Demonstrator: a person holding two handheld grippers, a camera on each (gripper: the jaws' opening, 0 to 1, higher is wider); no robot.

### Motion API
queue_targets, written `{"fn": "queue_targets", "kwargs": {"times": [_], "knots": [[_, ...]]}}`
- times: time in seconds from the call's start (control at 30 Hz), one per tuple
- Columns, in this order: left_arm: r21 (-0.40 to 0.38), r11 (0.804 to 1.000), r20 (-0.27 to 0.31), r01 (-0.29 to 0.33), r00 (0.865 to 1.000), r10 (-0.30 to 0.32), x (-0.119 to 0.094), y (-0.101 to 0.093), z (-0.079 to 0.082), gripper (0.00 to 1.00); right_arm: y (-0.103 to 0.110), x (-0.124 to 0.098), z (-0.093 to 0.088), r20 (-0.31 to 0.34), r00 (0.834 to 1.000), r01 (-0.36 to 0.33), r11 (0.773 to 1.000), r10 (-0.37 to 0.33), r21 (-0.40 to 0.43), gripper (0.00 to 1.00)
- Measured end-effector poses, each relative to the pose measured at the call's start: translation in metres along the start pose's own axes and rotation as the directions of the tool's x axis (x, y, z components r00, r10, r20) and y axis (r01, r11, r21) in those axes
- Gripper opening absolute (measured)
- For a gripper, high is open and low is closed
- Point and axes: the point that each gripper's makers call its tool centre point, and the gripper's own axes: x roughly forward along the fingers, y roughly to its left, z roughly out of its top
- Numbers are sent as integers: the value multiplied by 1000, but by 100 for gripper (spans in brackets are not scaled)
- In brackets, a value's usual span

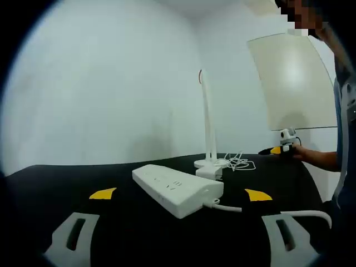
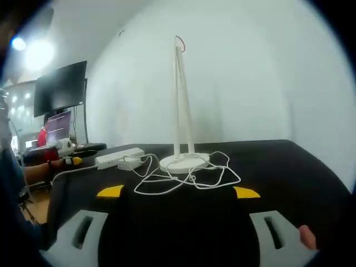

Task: Insert the desk lamp plug into the socket, turn on the power strip switch, turn on the lamp switch, then turn off the lamp switch, turn off the power strip switch, and remove the plug from the socket.

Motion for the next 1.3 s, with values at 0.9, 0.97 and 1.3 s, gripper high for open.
{"fn": "queue_targets", "kwargs": {"times": [0.9,0.97,1.3], "knots": [[27,1000,-6,11,1000,-11,1,-2,0,87,-3,1,0,-2,1000,-4,1000,4,12,75],[26,1000,-15,12,1000,-11,2,-3,0,87,-2,2,-2,-8,1000,-9,1000,9,21,75],[56,998,47,3,999,-6,5,-10,28,86,-4,2,1,-13,1000,1,998,-1,67,75]]}}
